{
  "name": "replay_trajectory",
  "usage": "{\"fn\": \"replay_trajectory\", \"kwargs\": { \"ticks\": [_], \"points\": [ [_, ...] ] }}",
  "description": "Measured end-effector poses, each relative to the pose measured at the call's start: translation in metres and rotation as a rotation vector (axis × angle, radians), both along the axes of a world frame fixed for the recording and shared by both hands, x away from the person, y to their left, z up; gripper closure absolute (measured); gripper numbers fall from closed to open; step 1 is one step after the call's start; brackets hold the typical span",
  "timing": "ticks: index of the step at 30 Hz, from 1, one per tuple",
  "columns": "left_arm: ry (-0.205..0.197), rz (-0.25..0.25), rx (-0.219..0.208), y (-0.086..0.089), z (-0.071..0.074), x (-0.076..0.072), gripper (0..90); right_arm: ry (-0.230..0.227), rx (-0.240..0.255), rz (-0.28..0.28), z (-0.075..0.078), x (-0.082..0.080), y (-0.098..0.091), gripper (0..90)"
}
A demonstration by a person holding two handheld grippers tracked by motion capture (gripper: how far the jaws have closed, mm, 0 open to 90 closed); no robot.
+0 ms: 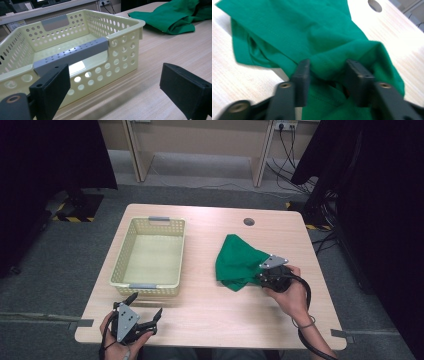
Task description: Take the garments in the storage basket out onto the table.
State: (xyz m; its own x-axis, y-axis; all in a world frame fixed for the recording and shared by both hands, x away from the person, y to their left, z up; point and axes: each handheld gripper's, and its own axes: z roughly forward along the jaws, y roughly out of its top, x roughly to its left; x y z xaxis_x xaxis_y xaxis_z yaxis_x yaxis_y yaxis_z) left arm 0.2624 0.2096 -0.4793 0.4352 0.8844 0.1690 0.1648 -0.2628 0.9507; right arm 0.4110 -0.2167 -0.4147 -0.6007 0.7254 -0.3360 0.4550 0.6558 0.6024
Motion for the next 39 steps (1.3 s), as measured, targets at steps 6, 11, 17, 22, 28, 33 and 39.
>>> {"fn": "replay_trajectory", "kwargs": {
  "ticks": [6,11,17,22,28,33,39],
  "points": [
    [0.001,0.0,-0.004,0.0,0.0,0.0,8.6,0.012,0.037,-0.046,0.003,0.009,-0.002,84.8],
    [0.001,-0.001,-0.001,0.0,0.0,0.0,8.6,-0.001,0.076,-0.051,0.015,0.015,-0.004,87.1],
    [0.004,-0.001,-0.002,0.001,0.0,0.0,8.6,-0.042,0.127,-0.085,0.038,0.03,-0.009,87.1],
    [0.005,-0.002,-0.002,0.0,0.0,0.0,8.6,-0.071,0.168,-0.13,0.053,0.041,-0.015,87.1],
    [0.002,-0.003,0.003,0.0,0.0,0.0,8.9,-0.074,0.197,-0.18,0.055,0.045,-0.023,87.2],
    [0.0,-0.002,0.003,0.0,0.0,0.0,9.1,-0.052,0.178,-0.175,0.048,0.043,-0.023,87.1],
    [-0.008,-0.006,0.004,0.0,0.0,-0.001,9.6,-0.004,0.149,-0.166,0.03,0.038,-0.022,77.5]
  ]
}}
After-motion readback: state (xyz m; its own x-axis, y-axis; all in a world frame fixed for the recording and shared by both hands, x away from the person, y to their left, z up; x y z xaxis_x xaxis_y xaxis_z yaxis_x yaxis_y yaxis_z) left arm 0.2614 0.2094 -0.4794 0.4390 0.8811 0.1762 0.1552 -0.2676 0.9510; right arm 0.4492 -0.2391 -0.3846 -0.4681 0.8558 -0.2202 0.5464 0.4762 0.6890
